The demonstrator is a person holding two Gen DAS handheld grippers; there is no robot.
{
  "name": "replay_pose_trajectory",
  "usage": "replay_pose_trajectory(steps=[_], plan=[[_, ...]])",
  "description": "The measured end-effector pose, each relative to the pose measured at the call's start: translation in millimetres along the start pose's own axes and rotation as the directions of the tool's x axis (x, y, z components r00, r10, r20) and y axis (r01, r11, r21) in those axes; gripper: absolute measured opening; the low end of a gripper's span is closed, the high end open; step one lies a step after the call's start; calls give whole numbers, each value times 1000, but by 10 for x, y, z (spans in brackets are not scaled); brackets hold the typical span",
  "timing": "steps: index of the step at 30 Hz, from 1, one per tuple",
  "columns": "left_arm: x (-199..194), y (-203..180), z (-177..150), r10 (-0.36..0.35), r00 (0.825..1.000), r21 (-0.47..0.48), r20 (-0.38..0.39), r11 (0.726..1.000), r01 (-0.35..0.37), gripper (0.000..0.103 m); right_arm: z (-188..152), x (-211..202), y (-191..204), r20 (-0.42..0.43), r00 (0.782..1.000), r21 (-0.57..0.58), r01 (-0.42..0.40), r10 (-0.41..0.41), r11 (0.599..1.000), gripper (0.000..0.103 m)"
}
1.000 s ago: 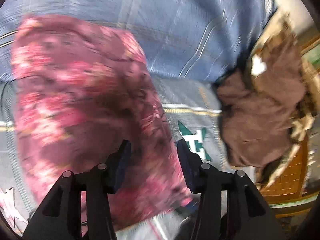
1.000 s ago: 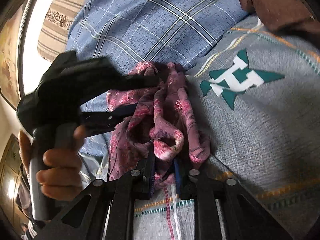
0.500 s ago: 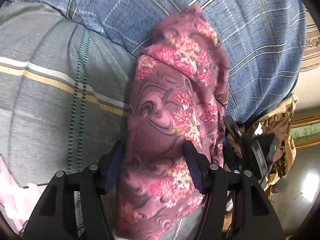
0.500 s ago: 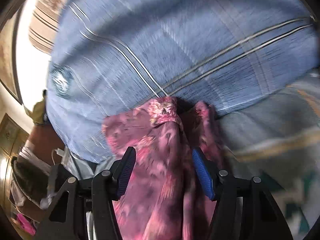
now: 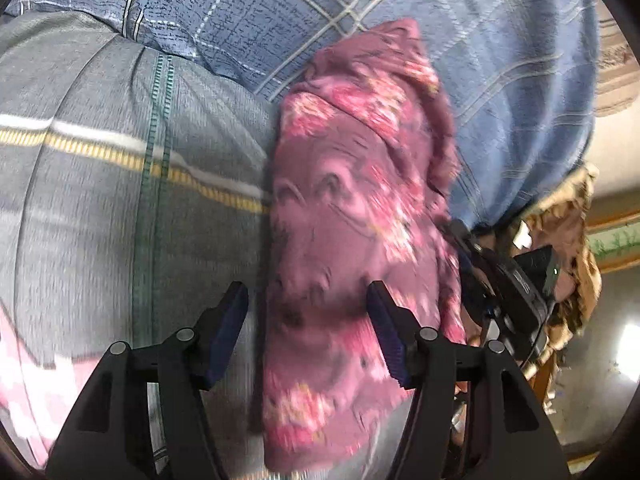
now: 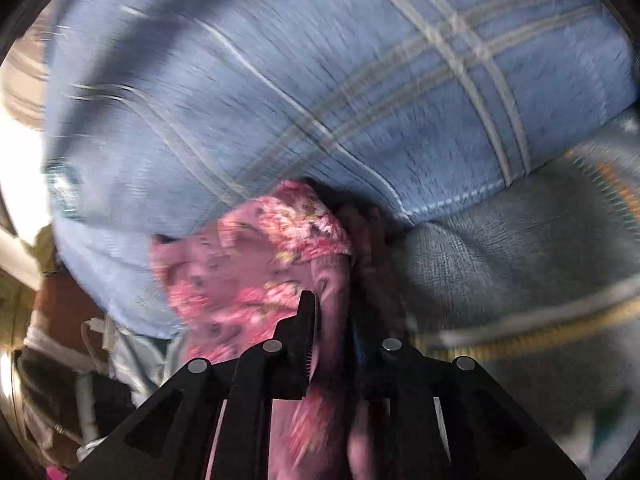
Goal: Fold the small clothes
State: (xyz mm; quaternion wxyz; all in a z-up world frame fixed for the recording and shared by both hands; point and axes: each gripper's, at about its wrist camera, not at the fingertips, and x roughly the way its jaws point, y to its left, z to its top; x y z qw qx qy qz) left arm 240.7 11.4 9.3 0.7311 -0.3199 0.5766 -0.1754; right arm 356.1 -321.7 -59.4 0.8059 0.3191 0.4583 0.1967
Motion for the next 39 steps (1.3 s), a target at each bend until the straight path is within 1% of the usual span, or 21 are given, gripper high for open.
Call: replay_pose_trajectory(steps=[2, 7, 9, 10, 11, 12, 13, 15, 17, 19, 23, 24, 25, 27, 29, 30, 31, 32, 33, 36, 39], plan=[[-75, -25, -153, -44, 999, 22, -23, 999, 44, 62, -195, -266, 58, -34, 999, -58, -27, 25, 998, 52], [53, -29, -527, -57, 997, 23, -45, 998, 58, 72, -710, -484, 45, -125, 991, -128, -62, 46, 990, 59], [52, 17, -590, -70, 997, -13, -12, 997, 70, 71, -831, -396, 64, -130, 992, -174, -15, -8, 985, 61], [56, 16, -579, -60, 998, -20, -2, 998, 60, 68, -883, -352, 97, -113, 992, -216, 28, -53, 976, 58], [38, -5, -583, -44, 999, -30, -4, 999, 44, 48, -918, -336, 159, -91, 990, -264, 78, -105, 961, 47], [20, -15, -584, -44, 999, -41, -11, 998, 44, 28, -928, -341, 221, -78, 986, -296, 116, -145, 948, 31], [-26, -29, -590, -52, 999, -51, -11, 997, 51, 26, -917, -381, 280, -75, 986, -303, 122, -152, 945, 9], [-210, -59, -672, -63, 998, -48, 6, 997, 63, 25, -878, -675, 312, -23, 1000, -215, 16, -22, 976, 9], [-262, -89, -757, -54, 998, -18, 26, 998, 55, 25, -836, -943, 229, 16, 996, -158, -85, 88, 984, 9], [-243, -43, -851, -32, 999, -19, 23, 999, 32, 25, -896, -997, 172, 10, 993, -109, -117, 119, 987, 9], [-24, 131, -918, 50, 999, -40, -19, 998, -51, 25, -1155, -730, -169, -72, 997, -65, 30, -35, 997, 8], [-12, 178, -913, 31, 999, -56, -19, 998, -32, 24, -1207, -639, -246, -81, 991, -78, 97, -103, 992, 7], [-61, 196, -912, 15, 1000, -62, -17, 998, -16, 24, -1227, -609, -275, -71, 993, -82, 91, -97, 992, 4], [-155, 150, -910, 17, 1000, -23, -14, 1000, -18, 24, -1198, -681, -226, -72, 994, -74, 78, -83, 994, 14], [-307, 115, -951, 33, 999, 45, 13, 998, -33, 26, -1072, -785, -58, -40, 994, -113, 97, -102, 989, 17], [-366, 66, -949, 38, 999, 87, 31, 995, -40, 36, -989, -883, 70, 0, 995, -155, 100, -101, 983, 18], [-402, 54, -941, 34, 999, 110, 43, 993, -38, 43, -890, -976, 213, 45, 994, -204, 102, -95, 974, 26], [-413, 30, -914, 31, 998, 125, 53, 991, -38, 54, -805, -1016, 317, 67, 994, -239, 103, -90, 966, 40], [-412, 10, -871, 27, 998, 132, 65, 991, -35, 55, -697, -1000, 468, 78, 994, -276, 100, -81, 956, 46], [-313, -36, -745, 23, 998, 152, 65, 988, -33, 55, -353, -672, 963, 28, 998, -389, 62, -55, 919, 51], [-210, -7, -627, 28, 998, 148, 55, 988, -36, 56, -128, -189, 1336, -12, 994, -483, 90, -109, 871, 53]])
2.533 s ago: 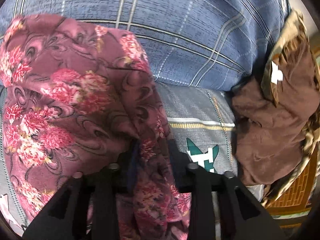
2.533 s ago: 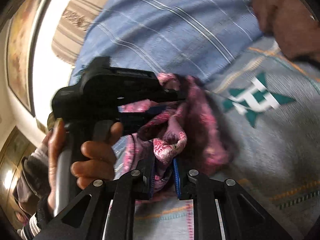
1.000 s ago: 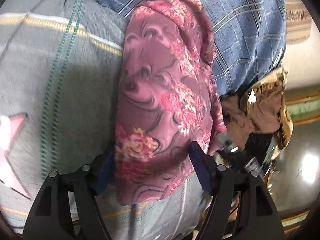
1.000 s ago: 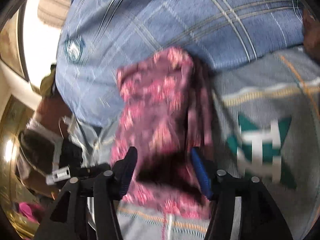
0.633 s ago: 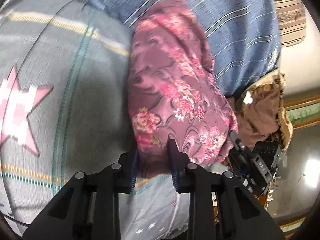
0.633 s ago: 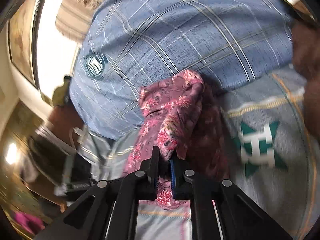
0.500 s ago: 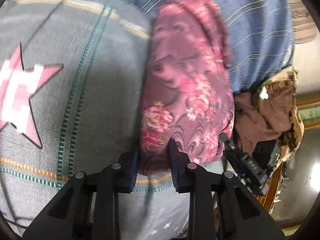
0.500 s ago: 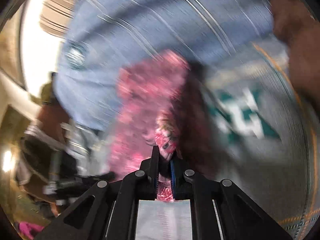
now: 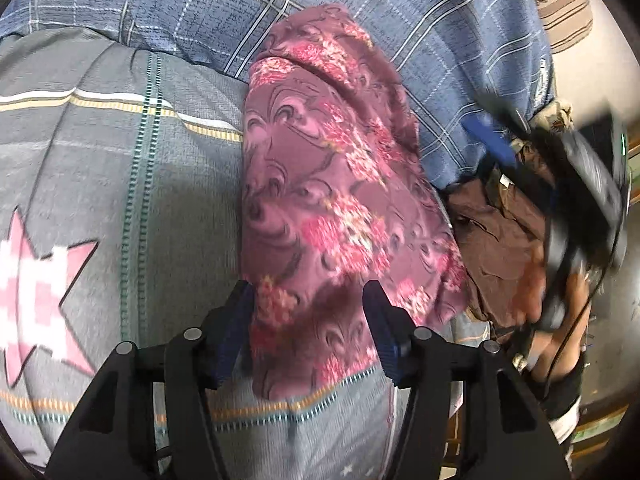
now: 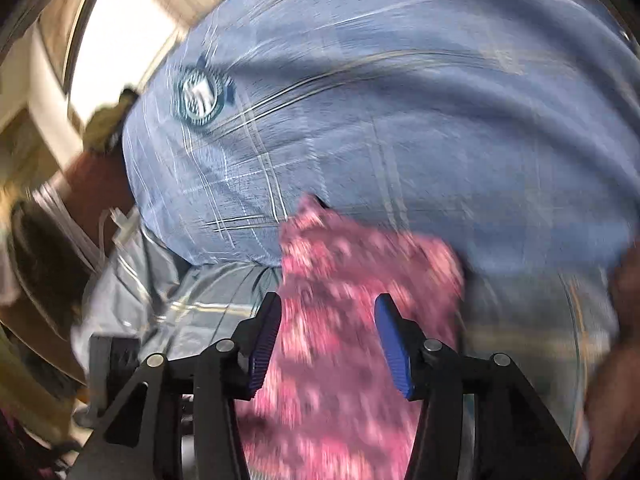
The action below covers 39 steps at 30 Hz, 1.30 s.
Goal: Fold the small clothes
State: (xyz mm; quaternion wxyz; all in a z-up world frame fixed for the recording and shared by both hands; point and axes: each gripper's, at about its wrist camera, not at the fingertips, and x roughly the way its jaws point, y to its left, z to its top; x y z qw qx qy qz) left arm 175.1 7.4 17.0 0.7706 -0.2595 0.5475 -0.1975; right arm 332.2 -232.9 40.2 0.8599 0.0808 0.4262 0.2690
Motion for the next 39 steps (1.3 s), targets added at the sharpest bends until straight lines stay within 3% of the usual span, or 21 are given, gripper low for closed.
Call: replay_pose_trajectory(steps=[4, 7, 8, 9, 10, 12, 13, 17, 18, 22, 24, 26, 28, 31, 33, 34, 35, 36, 39], plan=[[148, -16, 97, -10, 1000, -3, -8, 1000, 10, 56, 329, 681, 164, -37, 994, -87, 102, -106, 991, 53], [206, -19, 59, -4, 1000, 10, -16, 1000, 4, 56, 372, 1070, 101, -90, 986, -80, 136, -143, 988, 53], [235, -5, 35, -14, 999, 10, -30, 1000, 14, 55, 353, 1164, 99, -111, 981, -98, 148, -158, 984, 46], [274, 13, -12, -31, 998, 6, -46, 999, 32, 54, 339, 1251, 148, -134, 974, -141, 161, -180, 977, 31], [272, 17, -59, -34, 999, 20, -35, 999, 35, 54, 333, 1277, 200, -133, 973, -172, 164, -188, 971, 3], [264, -58, -139, 1, 1000, 94, 2, 996, -1, 54, 344, 1215, 143, -60, 982, -109, 170, -177, 979, 4], [264, -82, -162, 14, 1000, 112, 11, 994, -15, 54, 339, 1251, 73, -65, 980, -76, 184, -189, 980, 4], [233, -149, -237, 53, 998, 183, 21, 982, -56, 54, 143, 1578, -189, -180, 931, -101, 303, -317, 947, 4], [199, -140, -242, 51, 999, 178, 14, 983, -52, 54, 122, 1565, -201, -174, 933, -96, 302, -314, 949, 5], [-32, -87, -181, 45, 998, 166, 52, 985, -53, 54, 77, 1032, -373, -70, 984, 71, 167, -163, 983, 13], [-162, -62, -74, 54, 995, 150, 83, 986, -66, 60, 28, 695, -532, -37, 992, 136, 122, -118, 983, 25], [-228, -47, 95, 50, 993, 118, 104, 991, -62, 64, -80, 398, -722, -23, 993, 189, 121, -118, 974, 45], [-181, -80, 305, 49, 994, 83, 101, 995, -57, 64, -271, 178, -938, -38, 995, 253, 101, -94, 962, 50], [-31, -139, 496, 46, 996, 49, 73, 998, -50, 64, -551, 76, -1103, -78, 995, 313, 88, -66, 946, 50], [119, -205, 555, 81, 995, 39, 60, 996, -83, 64, -718, 89, -1086, -75, 996, 316, 60, -38, 947, 50], [217, -231, 587, 115, 992, 43, 58, 992, -117, 64, -781, 106, -1051, -71, 995, 291, 82, -64, 953, 45], [299, -258, 607, 168, 984, 44, 56, 984, -170, 64, -831, 126, -1021, -66, 992, 249, 117, -104, 961, 27], [381, -245, 619, 200, 979, 39, 45, 979, -202, 65, -901, 185, -1020, -82, 989, 208, 139, -124, 968, 18], [418, -104, 617, 155, 988, -34, 7, 987, -155, 65, -974, 203, -1102, -71, 990, 234, 138, -125, 962, 19]])
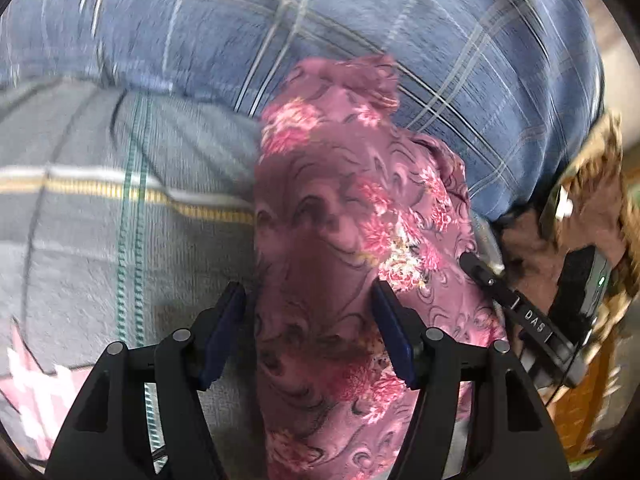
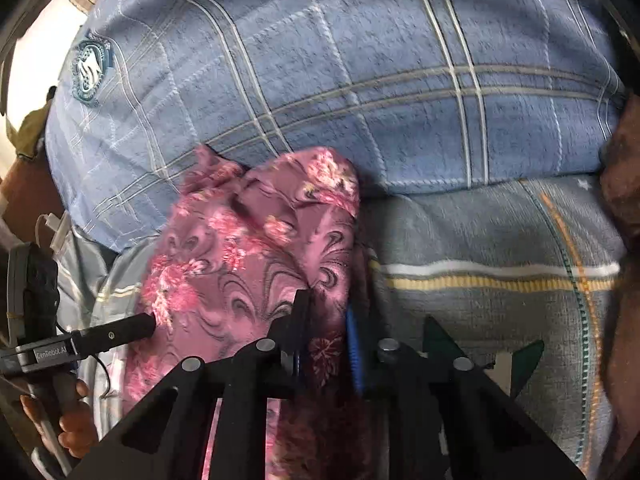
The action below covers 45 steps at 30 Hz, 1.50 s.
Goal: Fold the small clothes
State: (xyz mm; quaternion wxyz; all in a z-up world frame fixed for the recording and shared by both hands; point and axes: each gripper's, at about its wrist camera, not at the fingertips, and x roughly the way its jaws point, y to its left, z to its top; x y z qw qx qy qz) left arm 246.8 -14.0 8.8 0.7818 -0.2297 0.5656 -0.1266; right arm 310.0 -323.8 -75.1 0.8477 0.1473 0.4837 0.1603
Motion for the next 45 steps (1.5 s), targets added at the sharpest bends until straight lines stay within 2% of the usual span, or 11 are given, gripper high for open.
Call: replay_pose_trajectory(steps=[2, 6, 8, 11, 12, 13, 17, 20, 28, 40, 45], plan=[[-51, 76, -5, -24, 1000, -34, -14, 999, 24, 64, 19, -78, -29, 9, 1000, 22, -19, 19, 1000, 20], [-219, 108, -55, -11, 1000, -7, 11, 1000, 11, 64, -72, -351, -151, -6, 979, 137, -202, 204, 970, 31], [-245, 104, -91, -22, 1000, -8, 7, 1000, 22, 64, -246, -470, -168, -14, 961, 154, -270, 275, 950, 49], [-216, 66, -196, -21, 1000, -22, -13, 1000, 20, 64, -404, -377, 42, -55, 975, 90, -208, 214, 974, 44], [-198, 49, -226, -28, 999, -35, -22, 999, 27, 64, -438, -347, 113, -73, 986, 42, -150, 153, 988, 33], [-150, 15, -215, -41, 999, -39, -29, 998, 40, 64, -448, -342, 157, -76, 985, 17, -157, 157, 988, 11], [-93, -88, -240, 10, 1000, 1, -13, 1000, -10, 65, -395, -461, -16, 72, 959, 107, -279, 273, 954, 11], [-56, -120, -266, 34, 999, 8, -27, 999, -34, 64, -465, -173, -201, -20, 985, 140, -167, 172, 976, 16], [-315, -313, -302, 142, 985, 109, 96, 982, -152, 64, -377, -414, -282, 67, 956, 207, -295, 287, 933, 42], [-186, -141, -320, 190, 978, 141, 87, 969, -201, 64, -182, -116, -214, 30, 977, 216, -214, 212, 953, 48], [-139, 54, -54, 49, 999, 70, -14, 996, -48, 64, -86, -2, -290, 26, 970, 240, -239, 240, 941, 53]])
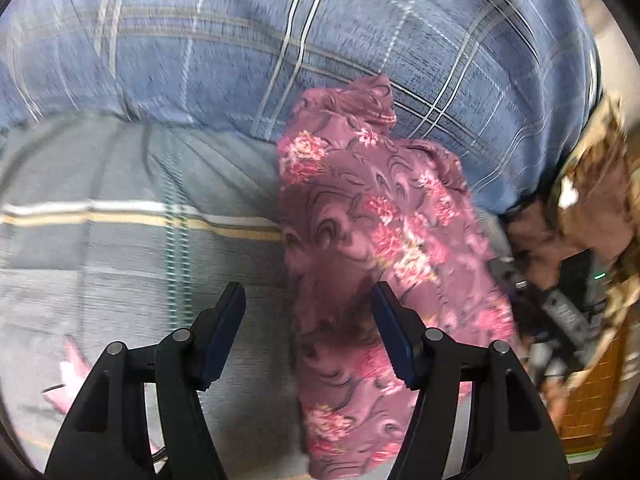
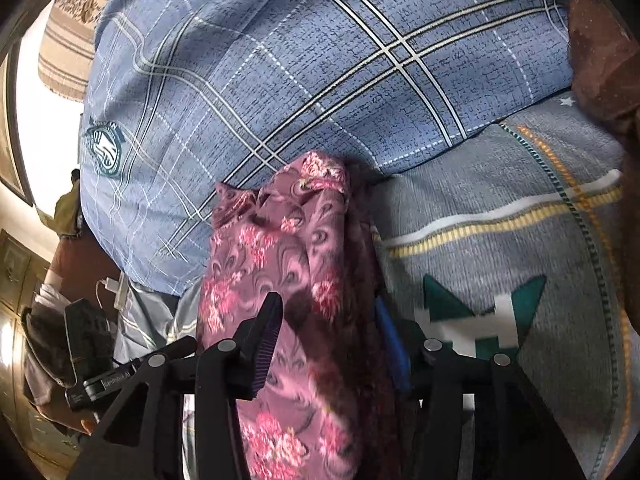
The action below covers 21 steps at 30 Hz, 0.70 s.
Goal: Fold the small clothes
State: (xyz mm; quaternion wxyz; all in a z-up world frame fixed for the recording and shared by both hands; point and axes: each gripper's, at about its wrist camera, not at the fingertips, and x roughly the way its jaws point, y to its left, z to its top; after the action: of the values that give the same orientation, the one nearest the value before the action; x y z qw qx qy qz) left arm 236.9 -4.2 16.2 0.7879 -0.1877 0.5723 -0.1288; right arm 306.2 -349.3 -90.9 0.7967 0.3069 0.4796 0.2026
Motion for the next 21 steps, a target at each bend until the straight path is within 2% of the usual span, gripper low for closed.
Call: replay_pose_trajectory(steps=[4, 5, 6, 9, 10, 11, 13, 15, 17, 18, 21], plan=[[190, 10, 50, -102, 992, -40, -73, 994, 99, 64, 20, 240, -25, -92, 995, -5, -51, 50, 999, 59], [252, -1, 43, -132, 987, -54, -95, 990, 127, 66, 15, 260, -5, -102, 990, -24, -97, 94, 995, 59], [290, -24, 29, -140, 985, -58, -96, 989, 135, 74, 7, 249, 13, -102, 986, -41, -136, 131, 990, 59], [326, -86, 6, -147, 986, -49, -80, 988, 144, 80, -27, 177, 25, -88, 974, -101, -218, 209, 971, 59], [340, -91, 4, -154, 985, -55, -78, 987, 150, 80, -37, 207, 6, -112, 974, -114, -210, 197, 971, 59], [354, -84, 4, -165, 983, -70, -76, 985, 160, 80, -48, 273, -21, -153, 975, -123, -183, 163, 975, 54], [353, -51, 17, -186, 980, -111, -67, 978, 177, 79, -46, 309, -7, -161, 983, -168, -118, 91, 979, 44], [302, -53, 22, -174, 983, -131, -54, 977, 166, 48, -54, 296, 113, -140, 990, -215, -47, 16, 975, 38], [240, -74, 8, -169, 985, -123, -41, 979, 163, 34, -90, 254, 322, -102, 991, -309, 50, -85, 950, 28], [174, -94, -9, -178, 984, -119, -28, 978, 173, 31, -99, 233, 379, -89, 990, -321, 74, -108, 944, 27], [-7, -135, -28, -209, 978, -120, -9, 971, 206, 29, -101, 92, 571, -43, 989, -341, 115, -138, 933, 26]])
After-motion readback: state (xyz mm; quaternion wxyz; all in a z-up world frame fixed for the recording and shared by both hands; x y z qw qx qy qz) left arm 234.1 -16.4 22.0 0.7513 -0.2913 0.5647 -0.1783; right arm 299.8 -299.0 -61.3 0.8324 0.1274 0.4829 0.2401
